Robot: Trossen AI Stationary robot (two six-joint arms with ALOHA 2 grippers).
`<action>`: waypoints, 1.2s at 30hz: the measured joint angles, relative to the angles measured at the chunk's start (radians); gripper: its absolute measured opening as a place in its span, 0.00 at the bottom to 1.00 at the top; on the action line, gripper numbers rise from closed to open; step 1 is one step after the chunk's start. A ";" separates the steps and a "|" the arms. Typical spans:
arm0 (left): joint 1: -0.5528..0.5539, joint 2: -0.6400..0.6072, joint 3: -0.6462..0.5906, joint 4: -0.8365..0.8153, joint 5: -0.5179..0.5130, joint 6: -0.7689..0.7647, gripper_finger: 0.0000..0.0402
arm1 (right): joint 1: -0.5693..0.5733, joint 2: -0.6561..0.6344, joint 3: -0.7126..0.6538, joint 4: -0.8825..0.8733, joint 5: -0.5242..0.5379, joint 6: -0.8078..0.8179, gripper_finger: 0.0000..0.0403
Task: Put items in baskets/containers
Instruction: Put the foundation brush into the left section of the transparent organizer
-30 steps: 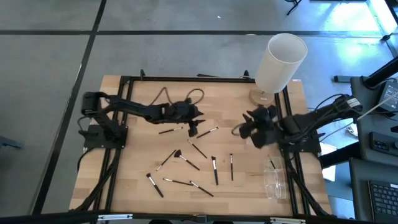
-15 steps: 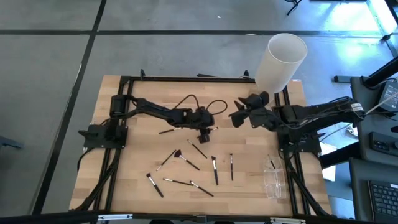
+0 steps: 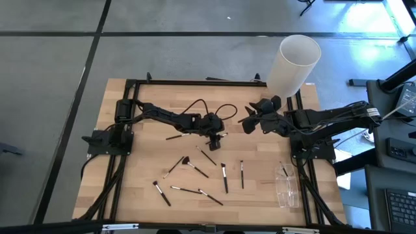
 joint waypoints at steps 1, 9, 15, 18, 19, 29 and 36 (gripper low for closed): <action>-0.002 0.005 0.000 0.001 0.002 -0.007 0.37 | 0.000 0.000 0.000 -0.004 0.000 0.000 0.28; 0.000 0.059 0.001 -0.023 -0.011 -0.019 0.37 | -0.002 0.000 0.000 -0.006 0.053 -0.017 0.28; 0.013 0.060 0.005 -0.062 0.003 -0.016 0.32 | -0.028 0.000 0.000 0.013 0.054 -0.030 0.28; 0.014 0.060 0.005 -0.084 0.006 -0.016 0.25 | -0.036 0.000 0.000 0.009 0.048 -0.026 0.28; 0.015 0.060 0.005 -0.088 0.008 -0.016 0.23 | -0.036 0.000 0.000 0.009 0.038 -0.025 0.28; 0.027 0.038 -0.002 -0.106 -0.024 -0.004 0.09 | -0.043 0.000 -0.014 -0.013 0.077 -0.026 0.28; 0.057 -0.080 -0.030 -0.115 -0.139 -0.018 0.09 | -0.137 -0.001 -0.097 -0.015 0.018 0.033 0.28</action>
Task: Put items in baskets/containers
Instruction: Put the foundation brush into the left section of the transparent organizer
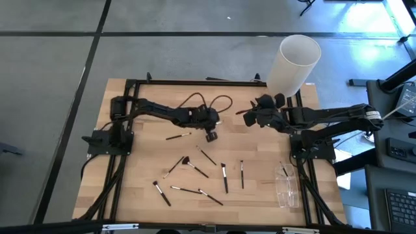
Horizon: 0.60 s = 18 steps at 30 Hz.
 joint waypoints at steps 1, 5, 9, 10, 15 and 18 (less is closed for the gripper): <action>-0.001 -0.026 -0.016 0.012 -0.020 -0.001 0.09 | -0.017 0.000 -0.019 0.025 -0.028 0.012 0.28; 0.014 -0.141 -0.126 0.150 -0.056 -0.007 0.10 | -0.076 0.000 -0.124 0.203 -0.196 -0.014 0.28; 0.068 -0.270 -0.270 0.436 -0.022 -0.026 0.10 | -0.131 0.000 -0.262 0.537 -0.398 -0.084 0.28; 0.085 -0.287 -0.309 0.521 0.013 -0.027 0.09 | -0.147 0.000 -0.297 0.634 -0.460 -0.096 0.28; 0.173 -0.305 -0.452 0.953 0.308 -0.114 0.08 | -0.198 0.001 -0.478 1.145 -0.723 -0.133 0.28; 0.207 -0.281 -0.465 1.048 0.421 -0.192 0.09 | -0.199 0.001 -0.557 1.379 -0.779 -0.157 0.28</action>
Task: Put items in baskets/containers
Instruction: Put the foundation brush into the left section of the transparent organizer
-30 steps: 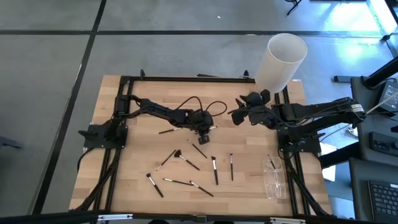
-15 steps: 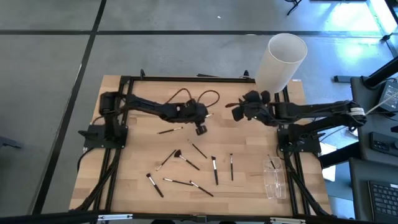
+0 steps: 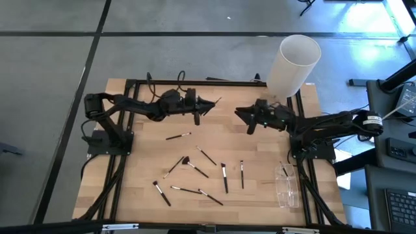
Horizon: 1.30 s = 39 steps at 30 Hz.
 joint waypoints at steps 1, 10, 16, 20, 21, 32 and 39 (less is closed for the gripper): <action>0.005 0.006 0.001 0.011 0.016 -0.012 0.09 | 0.001 0.000 -0.015 0.046 -0.001 -0.005 0.28; -0.023 0.075 0.078 0.035 0.074 -0.014 0.08 | 0.039 0.038 0.015 0.081 0.000 -0.107 0.32; -0.068 0.115 0.135 0.040 0.118 -0.010 0.09 | 0.039 0.099 0.049 0.091 -0.007 -0.095 0.45; -0.095 0.115 0.142 0.038 0.119 0.013 0.08 | 0.057 0.148 0.049 0.190 -0.043 -0.080 0.51; -0.100 0.115 0.142 0.035 0.120 0.022 0.08 | 0.062 0.159 0.049 0.222 -0.051 -0.081 0.52; -0.108 0.112 0.142 0.025 0.175 -0.009 0.08 | 0.071 0.181 0.075 0.249 -0.054 -0.133 0.55; -0.119 0.111 0.142 0.029 0.175 -0.014 0.08 | 0.079 0.182 0.105 0.191 -0.070 -0.143 0.52</action>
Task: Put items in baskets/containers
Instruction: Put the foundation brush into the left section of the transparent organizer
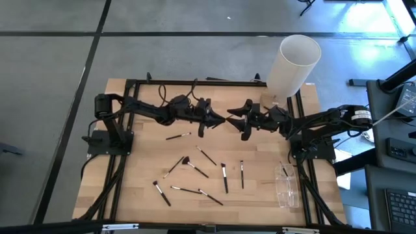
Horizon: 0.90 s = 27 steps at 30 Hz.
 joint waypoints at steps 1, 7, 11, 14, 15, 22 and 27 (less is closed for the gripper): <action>-0.001 0.000 0.000 0.003 0.001 0.000 0.08 | 0.002 0.000 0.000 0.000 0.000 -0.008 0.50; 0.002 0.000 0.000 0.007 -0.007 0.007 0.09 | 0.005 0.000 0.000 -0.012 -0.009 -0.020 0.40; 0.002 0.000 0.000 0.017 -0.011 0.016 0.08 | 0.005 0.000 0.000 -0.010 -0.009 -0.027 0.33; 0.002 0.000 0.000 0.028 -0.011 0.016 0.08 | 0.005 0.000 0.000 -0.010 -0.010 -0.022 0.28; 0.002 -0.001 0.000 0.029 -0.011 0.016 0.08 | 0.005 0.000 0.000 -0.010 -0.010 -0.019 0.27; 0.001 -0.001 0.000 0.033 -0.011 0.029 0.08 | 0.006 0.000 0.000 -0.009 -0.026 -0.014 0.17; 0.002 -0.001 0.000 0.033 -0.005 0.038 0.08 | 0.006 0.000 0.000 -0.006 -0.028 -0.017 0.10</action>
